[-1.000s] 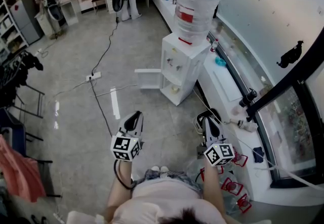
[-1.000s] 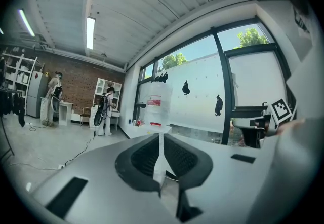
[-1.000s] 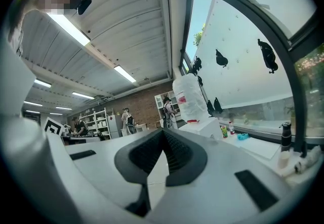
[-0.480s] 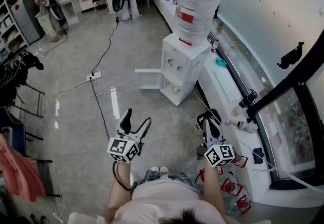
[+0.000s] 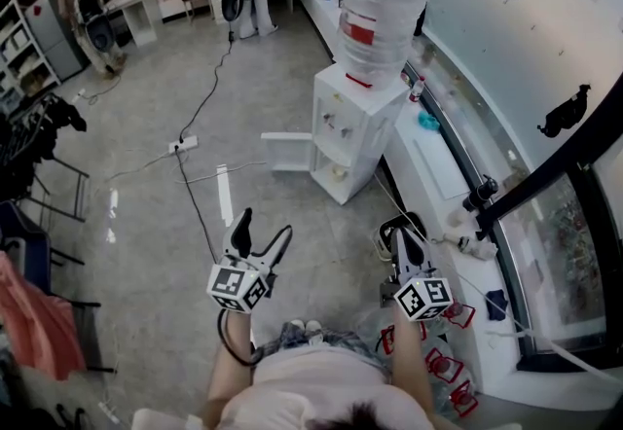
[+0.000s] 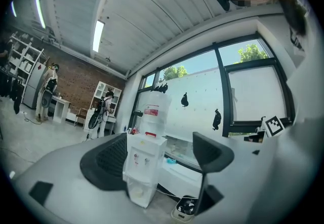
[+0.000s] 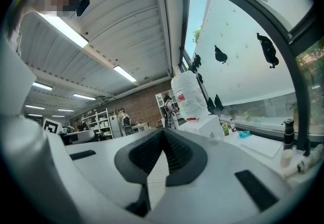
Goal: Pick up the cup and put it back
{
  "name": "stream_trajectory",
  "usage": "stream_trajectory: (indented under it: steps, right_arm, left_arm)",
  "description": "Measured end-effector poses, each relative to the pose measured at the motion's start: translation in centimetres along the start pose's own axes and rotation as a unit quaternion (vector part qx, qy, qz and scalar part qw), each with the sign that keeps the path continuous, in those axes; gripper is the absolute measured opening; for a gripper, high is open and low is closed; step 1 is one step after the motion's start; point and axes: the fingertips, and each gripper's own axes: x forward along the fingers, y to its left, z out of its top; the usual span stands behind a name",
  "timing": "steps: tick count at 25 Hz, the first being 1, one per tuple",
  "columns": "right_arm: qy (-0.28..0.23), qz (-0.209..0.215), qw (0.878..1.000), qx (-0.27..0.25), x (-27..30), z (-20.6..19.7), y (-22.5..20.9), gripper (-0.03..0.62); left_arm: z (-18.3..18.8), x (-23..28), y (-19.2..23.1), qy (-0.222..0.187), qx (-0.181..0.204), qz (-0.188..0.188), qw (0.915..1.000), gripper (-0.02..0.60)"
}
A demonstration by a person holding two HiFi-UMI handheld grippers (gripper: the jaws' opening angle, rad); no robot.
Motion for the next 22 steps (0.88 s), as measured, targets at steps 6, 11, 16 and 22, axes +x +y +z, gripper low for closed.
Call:
stream_trajectory:
  steps: [6, 11, 16, 22]
  right_arm:
    - [0.005, 0.008, 1.000, 0.005, 0.8, -0.2, -1.1, 0.017]
    - [0.017, 0.015, 1.000, 0.010, 1.3, -1.4, -2.1, 0.017]
    - [0.021, 0.024, 0.999, 0.016, 3.1, -1.5, -3.1, 0.017]
    - [0.020, 0.030, 0.999, 0.017, 6.0, -1.3, -4.0, 0.017]
  left_arm:
    - [-0.7, 0.2, 0.1, 0.002, -0.002, 0.016, 0.9999, 0.390]
    - [-2.4, 0.6, -0.1, 0.017, -0.003, 0.024, 0.9996, 0.390]
    - [-2.3, 2.3, 0.2, 0.020, 0.001, 0.027, 0.9994, 0.390]
    - [-2.6, 4.7, 1.0, 0.029, 0.012, 0.024, 0.9992, 0.390]
